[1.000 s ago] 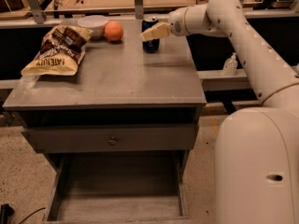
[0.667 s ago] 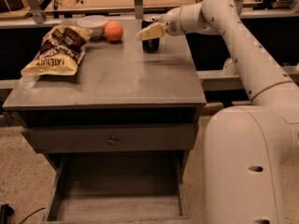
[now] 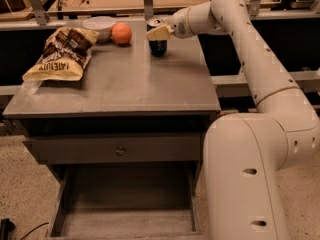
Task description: Place pepsi can into middle drawer
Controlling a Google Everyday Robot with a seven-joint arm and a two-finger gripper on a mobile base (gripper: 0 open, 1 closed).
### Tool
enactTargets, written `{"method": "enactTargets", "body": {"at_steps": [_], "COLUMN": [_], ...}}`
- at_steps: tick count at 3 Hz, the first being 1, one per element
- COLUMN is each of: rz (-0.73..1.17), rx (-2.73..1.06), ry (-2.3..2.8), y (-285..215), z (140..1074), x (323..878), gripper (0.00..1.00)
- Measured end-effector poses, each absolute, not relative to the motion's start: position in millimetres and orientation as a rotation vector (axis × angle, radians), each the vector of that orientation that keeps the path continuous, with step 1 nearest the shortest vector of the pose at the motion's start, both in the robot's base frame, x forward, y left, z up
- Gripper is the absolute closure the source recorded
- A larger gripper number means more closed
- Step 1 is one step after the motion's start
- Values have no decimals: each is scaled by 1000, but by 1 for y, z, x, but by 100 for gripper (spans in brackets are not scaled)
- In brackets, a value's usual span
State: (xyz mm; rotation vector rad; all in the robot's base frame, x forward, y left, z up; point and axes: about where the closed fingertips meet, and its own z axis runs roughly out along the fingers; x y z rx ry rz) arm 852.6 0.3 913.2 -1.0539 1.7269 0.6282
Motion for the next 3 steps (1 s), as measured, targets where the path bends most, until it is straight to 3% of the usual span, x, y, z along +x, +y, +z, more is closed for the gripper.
{"method": "enactTargets", "body": {"at_steps": [1, 2, 3], "rz": [670, 753, 911], "rx": [-1087, -1099, -1119], "ry": [1699, 1643, 1601], "y": [2, -10, 0], "z": [917, 947, 974], "x": [843, 809, 747], "gripper": [88, 100, 100]}}
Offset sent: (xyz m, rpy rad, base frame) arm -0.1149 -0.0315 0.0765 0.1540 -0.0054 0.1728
